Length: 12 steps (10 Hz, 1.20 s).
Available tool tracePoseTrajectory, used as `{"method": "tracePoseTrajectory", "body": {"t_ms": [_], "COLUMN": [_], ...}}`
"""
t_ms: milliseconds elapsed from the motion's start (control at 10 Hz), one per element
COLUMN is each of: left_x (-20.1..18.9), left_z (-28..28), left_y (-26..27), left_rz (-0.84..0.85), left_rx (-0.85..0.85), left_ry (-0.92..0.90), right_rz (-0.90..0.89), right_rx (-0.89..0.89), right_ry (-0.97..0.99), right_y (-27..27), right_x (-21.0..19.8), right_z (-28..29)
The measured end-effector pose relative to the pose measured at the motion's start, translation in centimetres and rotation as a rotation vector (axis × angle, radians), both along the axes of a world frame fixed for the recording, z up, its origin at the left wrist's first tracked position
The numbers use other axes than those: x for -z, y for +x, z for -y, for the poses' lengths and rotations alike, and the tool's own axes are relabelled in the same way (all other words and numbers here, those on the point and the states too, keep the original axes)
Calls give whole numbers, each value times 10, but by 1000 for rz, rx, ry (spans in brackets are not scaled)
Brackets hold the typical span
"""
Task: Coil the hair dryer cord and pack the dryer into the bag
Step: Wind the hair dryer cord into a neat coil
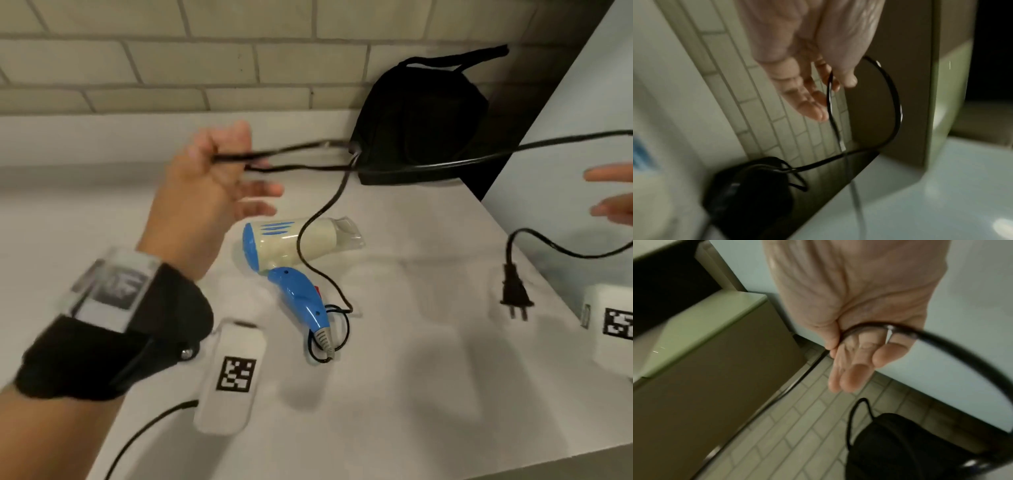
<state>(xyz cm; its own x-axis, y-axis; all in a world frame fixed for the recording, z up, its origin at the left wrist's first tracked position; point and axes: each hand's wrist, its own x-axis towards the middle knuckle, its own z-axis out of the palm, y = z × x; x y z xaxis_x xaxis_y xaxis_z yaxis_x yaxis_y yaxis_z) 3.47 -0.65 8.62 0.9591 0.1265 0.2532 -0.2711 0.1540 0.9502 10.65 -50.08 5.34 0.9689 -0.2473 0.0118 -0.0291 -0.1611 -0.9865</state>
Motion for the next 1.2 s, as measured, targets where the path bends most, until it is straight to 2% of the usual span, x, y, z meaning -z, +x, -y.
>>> {"method": "tracePoseTrajectory", "body": {"t_ms": [100, 200, 300, 400, 500, 600, 700, 800, 900, 1000, 1100, 1200], "left_x": [-19, 9, 59, 102, 128, 132, 132, 131, 122, 117, 119, 118], "left_z": [14, 33, 35, 30, 27, 35, 48, 48, 28, -2, -34, -55], "left_y": [-4, -5, -14, -27, -24, -16, -9, -5, 0, 5, 6, 10], "left_rz": [78, 65, -32, -370, -666, -657, -647, -661, -679, -707, -726, -705], "left_rx": [250, 317, 173, 144, 195, 108, 14, -22, -92, -151, -224, -284], "left_ry": [-14, 353, 907, 772, 575, 421, 416, 413, 268, 161, 49, -34], "right_rz": [-48, -206, -367, -500, -160, 370, 643, 547, 543, 448, 87, -81], "right_rx": [281, 217, 192, 90, 24, -354, -807, -984, -821, -616, -410, -202], "right_ry": [-128, -256, -298, -649, -1126, -1260, -1414, -1577, -1754, -1619, -1552, -1529], "right_y": [-46, -53, -44, -46, -51, -65, -70, -61, -43, -24, -20, -19], "right_x": [3, 15, 36, 40, 35, 29, 56, 85, 78, 55, 35, 29], "right_z": [-88, -124, -130, -137, -159, -217, -265, -286, -275, -247, -205, -167]}}
